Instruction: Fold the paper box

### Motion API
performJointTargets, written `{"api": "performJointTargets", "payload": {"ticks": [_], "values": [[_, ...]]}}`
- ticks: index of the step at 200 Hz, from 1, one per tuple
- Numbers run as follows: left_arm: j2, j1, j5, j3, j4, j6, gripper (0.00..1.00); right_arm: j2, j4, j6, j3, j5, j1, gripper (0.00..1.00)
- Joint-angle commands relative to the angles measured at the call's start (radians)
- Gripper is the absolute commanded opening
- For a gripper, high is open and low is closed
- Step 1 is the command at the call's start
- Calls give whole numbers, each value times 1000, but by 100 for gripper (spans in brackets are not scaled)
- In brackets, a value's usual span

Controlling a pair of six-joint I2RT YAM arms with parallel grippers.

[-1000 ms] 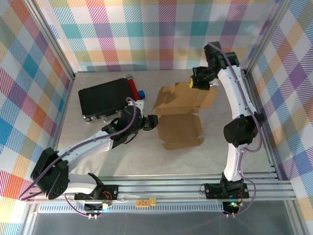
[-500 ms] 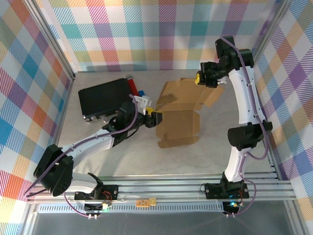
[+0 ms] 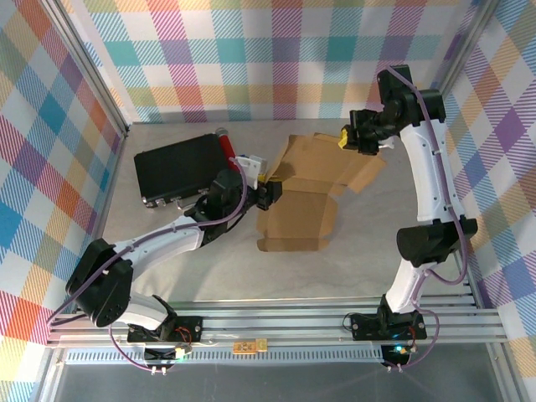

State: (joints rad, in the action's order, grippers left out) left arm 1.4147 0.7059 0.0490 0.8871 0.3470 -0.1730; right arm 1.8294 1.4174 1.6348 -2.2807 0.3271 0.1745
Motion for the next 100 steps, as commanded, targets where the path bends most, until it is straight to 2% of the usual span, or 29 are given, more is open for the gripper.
{"api": "performJointTargets", "payload": {"ticks": [1,21,31,53,68,81,100], "values": [[-52,33,-89,34,-31,56,38,-27,68,157,25,23,-6,0],[-51,53,-160,55,-106,71,27,-23,61,156,32,27,-7,0],[-51,68,-223,72,-150,83,25,-22,61,155,32,26,-6,0],[-65,104,-365,73,-169,124,41,-19,55,149,45,29,-6,0],[-72,127,-457,75,-180,152,46,-22,52,145,59,29,-7,0],[-78,139,-483,72,-181,168,48,-26,44,144,76,30,-7,0],[-88,140,-463,66,-179,171,47,-34,31,143,99,35,-6,0]]}}
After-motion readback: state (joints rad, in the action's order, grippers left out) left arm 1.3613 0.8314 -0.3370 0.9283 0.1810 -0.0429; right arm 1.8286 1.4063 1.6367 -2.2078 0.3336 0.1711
